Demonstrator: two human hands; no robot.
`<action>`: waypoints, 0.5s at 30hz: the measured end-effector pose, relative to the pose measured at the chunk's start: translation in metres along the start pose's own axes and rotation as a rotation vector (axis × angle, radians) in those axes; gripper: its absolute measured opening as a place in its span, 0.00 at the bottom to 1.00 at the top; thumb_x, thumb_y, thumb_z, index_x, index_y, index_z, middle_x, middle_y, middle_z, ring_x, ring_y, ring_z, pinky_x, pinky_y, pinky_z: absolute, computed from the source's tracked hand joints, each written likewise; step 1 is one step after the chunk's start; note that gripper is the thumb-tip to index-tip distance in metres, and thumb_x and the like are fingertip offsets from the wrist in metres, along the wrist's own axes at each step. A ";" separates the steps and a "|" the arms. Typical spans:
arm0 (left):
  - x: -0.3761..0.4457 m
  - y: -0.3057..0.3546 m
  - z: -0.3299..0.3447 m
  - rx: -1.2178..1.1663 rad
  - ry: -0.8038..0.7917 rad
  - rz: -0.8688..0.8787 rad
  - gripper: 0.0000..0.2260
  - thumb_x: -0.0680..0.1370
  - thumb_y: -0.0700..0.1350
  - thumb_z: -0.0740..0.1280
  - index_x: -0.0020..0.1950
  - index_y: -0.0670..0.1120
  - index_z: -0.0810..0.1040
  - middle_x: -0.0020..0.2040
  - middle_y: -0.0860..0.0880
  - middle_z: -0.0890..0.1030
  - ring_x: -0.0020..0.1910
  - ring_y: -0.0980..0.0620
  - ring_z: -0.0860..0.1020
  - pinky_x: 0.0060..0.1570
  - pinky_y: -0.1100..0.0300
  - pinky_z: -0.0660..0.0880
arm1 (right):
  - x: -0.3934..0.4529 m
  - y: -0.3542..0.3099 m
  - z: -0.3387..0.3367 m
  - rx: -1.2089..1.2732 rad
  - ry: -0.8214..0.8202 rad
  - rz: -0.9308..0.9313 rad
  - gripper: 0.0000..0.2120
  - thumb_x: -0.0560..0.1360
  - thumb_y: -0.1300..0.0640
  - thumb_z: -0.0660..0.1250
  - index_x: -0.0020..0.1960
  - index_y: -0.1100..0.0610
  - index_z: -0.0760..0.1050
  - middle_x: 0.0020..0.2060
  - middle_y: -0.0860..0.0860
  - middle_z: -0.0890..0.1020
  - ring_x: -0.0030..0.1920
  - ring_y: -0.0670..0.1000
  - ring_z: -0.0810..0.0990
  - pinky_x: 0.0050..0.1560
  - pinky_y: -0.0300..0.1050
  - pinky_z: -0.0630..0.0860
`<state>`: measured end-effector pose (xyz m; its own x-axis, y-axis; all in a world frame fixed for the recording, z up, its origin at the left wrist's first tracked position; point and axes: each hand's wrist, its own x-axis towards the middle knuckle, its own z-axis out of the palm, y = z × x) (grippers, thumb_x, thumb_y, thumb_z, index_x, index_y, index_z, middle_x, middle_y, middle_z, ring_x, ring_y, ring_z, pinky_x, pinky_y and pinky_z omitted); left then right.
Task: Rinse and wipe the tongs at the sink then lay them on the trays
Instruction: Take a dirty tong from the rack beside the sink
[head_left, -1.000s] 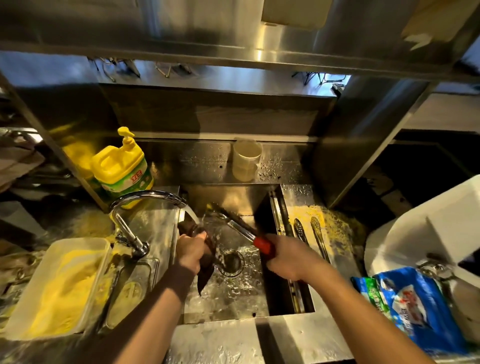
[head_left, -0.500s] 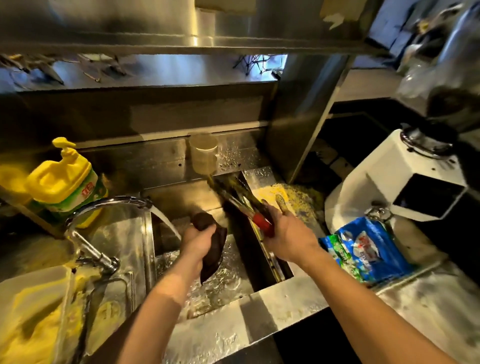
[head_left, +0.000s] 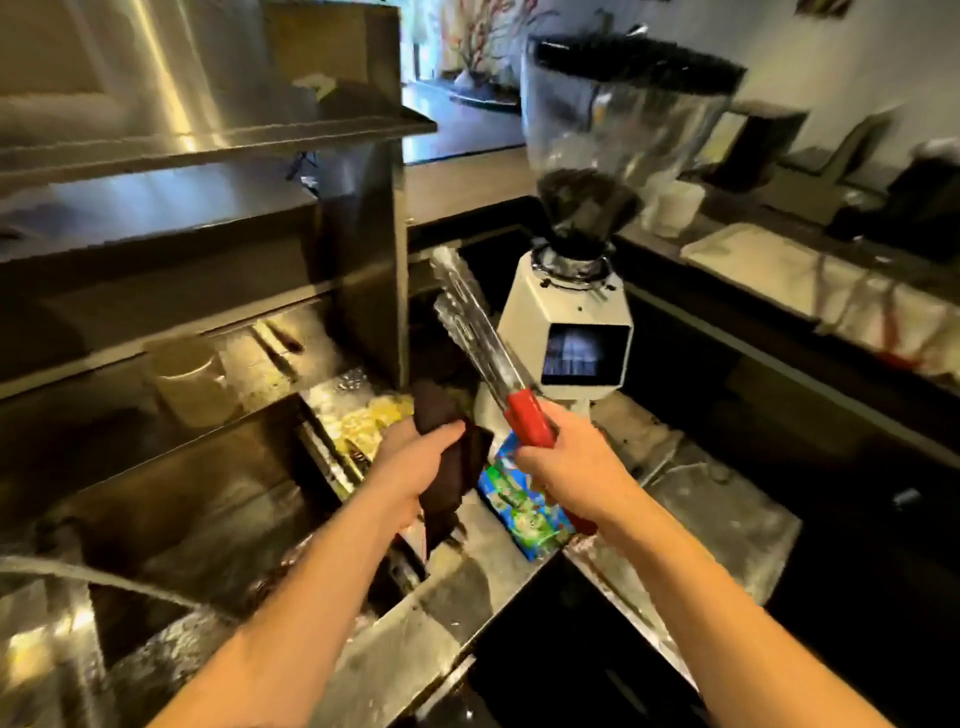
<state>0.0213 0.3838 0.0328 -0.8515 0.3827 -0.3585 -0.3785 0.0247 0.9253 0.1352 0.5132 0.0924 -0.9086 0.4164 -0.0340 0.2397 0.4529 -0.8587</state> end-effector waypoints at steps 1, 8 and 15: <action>-0.001 0.005 0.026 0.007 -0.047 0.016 0.02 0.76 0.39 0.71 0.45 0.44 0.82 0.40 0.41 0.84 0.37 0.45 0.83 0.43 0.54 0.80 | -0.005 0.008 -0.021 0.012 0.046 0.021 0.10 0.63 0.59 0.67 0.43 0.48 0.76 0.29 0.48 0.75 0.25 0.45 0.70 0.27 0.41 0.68; -0.011 0.020 0.166 0.096 -0.317 0.101 0.04 0.77 0.38 0.70 0.44 0.45 0.83 0.39 0.43 0.84 0.43 0.44 0.81 0.51 0.49 0.76 | -0.032 0.057 -0.137 0.171 0.281 0.119 0.07 0.63 0.59 0.67 0.42 0.55 0.73 0.28 0.52 0.76 0.26 0.51 0.73 0.27 0.45 0.71; -0.007 0.009 0.286 0.045 -0.344 -0.044 0.11 0.76 0.43 0.72 0.58 0.42 0.81 0.52 0.38 0.85 0.53 0.38 0.84 0.59 0.43 0.79 | -0.016 0.103 -0.222 0.485 0.360 0.349 0.08 0.76 0.52 0.65 0.47 0.57 0.74 0.28 0.50 0.77 0.25 0.47 0.75 0.22 0.40 0.71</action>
<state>0.1280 0.6458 0.0787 -0.6600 0.6689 -0.3422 -0.3890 0.0854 0.9173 0.2504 0.7288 0.1179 -0.6161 0.7471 -0.2497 0.2406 -0.1233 -0.9628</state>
